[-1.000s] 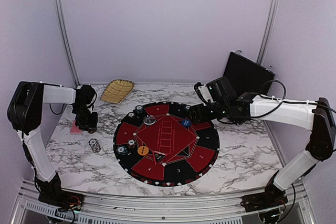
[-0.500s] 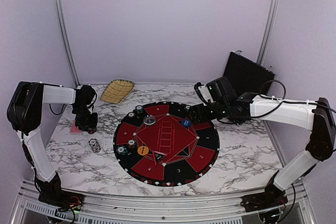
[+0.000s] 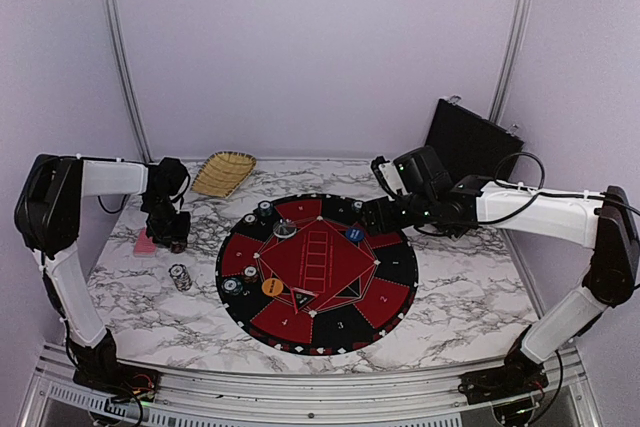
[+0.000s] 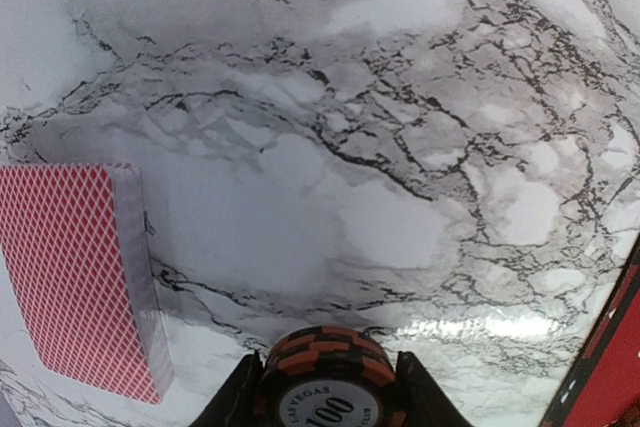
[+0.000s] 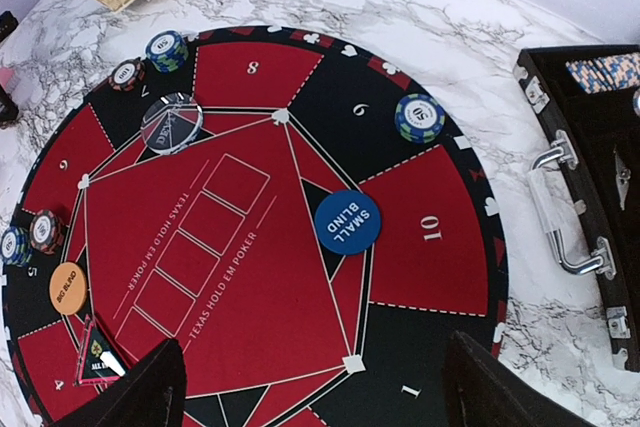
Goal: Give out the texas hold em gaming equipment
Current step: Pick up the pile of poker chips from the center of the board, then place the poker chips pile at the community card area.
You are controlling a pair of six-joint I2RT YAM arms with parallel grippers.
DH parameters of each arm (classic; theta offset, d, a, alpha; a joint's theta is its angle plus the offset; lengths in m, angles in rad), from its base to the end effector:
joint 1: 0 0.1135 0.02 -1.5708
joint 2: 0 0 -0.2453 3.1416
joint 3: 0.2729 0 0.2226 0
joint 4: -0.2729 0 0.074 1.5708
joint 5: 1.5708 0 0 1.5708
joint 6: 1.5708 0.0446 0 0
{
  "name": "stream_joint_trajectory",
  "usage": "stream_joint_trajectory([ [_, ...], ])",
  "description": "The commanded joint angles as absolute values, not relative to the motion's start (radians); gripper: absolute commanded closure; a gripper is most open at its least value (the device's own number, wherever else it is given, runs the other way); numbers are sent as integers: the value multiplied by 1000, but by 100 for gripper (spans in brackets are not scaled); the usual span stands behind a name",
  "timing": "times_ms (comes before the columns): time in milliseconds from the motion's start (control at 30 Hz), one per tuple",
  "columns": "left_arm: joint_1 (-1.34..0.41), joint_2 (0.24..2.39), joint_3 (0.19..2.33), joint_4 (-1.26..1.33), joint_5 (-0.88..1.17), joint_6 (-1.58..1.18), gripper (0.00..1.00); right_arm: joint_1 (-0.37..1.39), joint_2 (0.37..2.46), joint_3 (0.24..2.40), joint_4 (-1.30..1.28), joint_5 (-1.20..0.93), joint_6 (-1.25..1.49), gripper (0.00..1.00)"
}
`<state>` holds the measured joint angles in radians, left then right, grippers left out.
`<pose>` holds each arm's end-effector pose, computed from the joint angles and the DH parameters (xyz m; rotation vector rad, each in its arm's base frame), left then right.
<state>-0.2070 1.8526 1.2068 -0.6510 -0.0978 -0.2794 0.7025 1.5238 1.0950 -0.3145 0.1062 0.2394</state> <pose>0.3215 -0.0631 0.1541 -0.1224 2.8496 0.0408 0.2439 0.2002 0.2439 -0.4828 2.2852 0.3546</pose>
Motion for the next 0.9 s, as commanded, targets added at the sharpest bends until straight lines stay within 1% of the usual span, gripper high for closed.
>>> stream_joint_trajectory([
  [0,-220,1831,1249,-693,-116,-272,69,693,1513,1106,-307,123,252,14],
  [433,-299,1868,1344,-730,-120,-285,69,672,1501,1085,-300,133,258,14],
  [867,-456,1967,1563,-824,-138,-320,69,614,1456,1006,-278,134,259,13],
])
